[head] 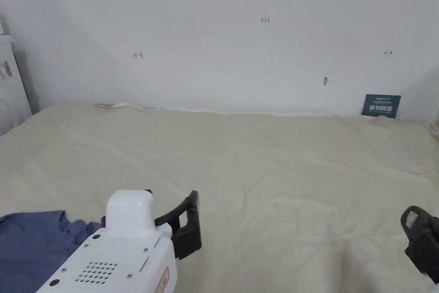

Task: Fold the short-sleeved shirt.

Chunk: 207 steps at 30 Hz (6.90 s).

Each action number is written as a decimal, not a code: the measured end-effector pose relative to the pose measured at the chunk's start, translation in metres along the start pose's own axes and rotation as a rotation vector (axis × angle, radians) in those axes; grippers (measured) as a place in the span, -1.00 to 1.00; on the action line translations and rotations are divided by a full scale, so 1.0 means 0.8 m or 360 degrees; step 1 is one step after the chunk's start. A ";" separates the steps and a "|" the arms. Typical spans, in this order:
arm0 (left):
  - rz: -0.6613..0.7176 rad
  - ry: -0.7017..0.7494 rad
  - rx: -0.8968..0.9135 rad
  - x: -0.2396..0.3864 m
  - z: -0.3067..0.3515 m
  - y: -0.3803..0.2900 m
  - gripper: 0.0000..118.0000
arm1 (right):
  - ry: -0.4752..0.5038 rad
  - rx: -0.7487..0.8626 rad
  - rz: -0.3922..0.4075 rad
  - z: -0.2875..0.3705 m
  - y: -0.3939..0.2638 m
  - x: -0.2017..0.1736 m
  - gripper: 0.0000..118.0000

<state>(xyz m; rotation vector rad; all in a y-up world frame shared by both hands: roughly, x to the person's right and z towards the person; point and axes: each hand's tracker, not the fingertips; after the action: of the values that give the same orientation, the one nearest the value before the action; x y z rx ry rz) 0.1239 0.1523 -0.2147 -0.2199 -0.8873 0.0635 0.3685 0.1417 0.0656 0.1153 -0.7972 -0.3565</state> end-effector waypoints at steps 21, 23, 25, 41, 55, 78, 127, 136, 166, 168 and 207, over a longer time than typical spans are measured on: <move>-0.0134 0.0227 -0.0342 0.002 -0.128 -0.014 -1.00 | -0.0127 -0.0274 0.0248 -0.109 -0.024 0.038 -1.00; -0.0251 0.0243 -0.0344 0.006 -0.134 -0.017 -1.00 | -0.0041 -0.0291 0.0258 -0.114 -0.021 0.042 -1.00; -0.0246 0.0250 -0.0347 0.007 -0.136 -0.016 -1.00 | -0.0074 -0.0271 0.0275 -0.114 -0.020 0.040 -1.00; -0.0154 0.0689 -0.0753 -0.334 0.019 -0.053 -1.00 | 0.0176 -0.0367 0.0481 -0.108 -0.068 -0.069 -1.00; 0.0168 0.0570 -0.1300 -0.451 -0.153 -0.096 -0.99 | 0.0227 -0.0440 0.0567 -0.099 -0.082 -0.108 -1.00; 0.0383 0.0747 -0.1770 -0.483 -0.273 -0.109 0.71 | 0.0188 -0.0543 0.0638 -0.132 -0.107 -0.114 -1.00; -0.0167 -0.0194 -0.0235 -0.025 -0.043 0.158 -0.92 | 0.0253 -0.0206 0.0301 -0.053 0.005 -0.043 -1.00; -0.0236 -0.0425 -0.0044 0.163 -0.078 0.229 -0.92 | 0.0098 -0.0058 0.0224 -0.020 0.055 0.058 -1.00; -0.0007 0.0001 -0.0620 -0.023 -0.318 0.007 -0.92 | -0.0117 -0.0189 0.0328 -0.088 0.033 0.119 -1.00; -0.0008 0.0028 -0.0682 -0.065 -0.311 -0.010 -0.92 | -0.0086 -0.0219 0.0365 -0.104 0.028 0.111 -1.00; -0.0506 -0.0164 -0.0699 0.000 -0.120 -0.073 -1.00 | 0.0260 -0.0988 0.0554 -0.120 -0.050 0.156 -1.00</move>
<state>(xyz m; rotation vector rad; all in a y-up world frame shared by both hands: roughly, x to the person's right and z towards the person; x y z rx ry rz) 0.1959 0.0793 -0.2606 -0.4844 -1.0230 -0.4230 0.5068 0.0566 0.0739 -0.5633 -0.5034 -0.2463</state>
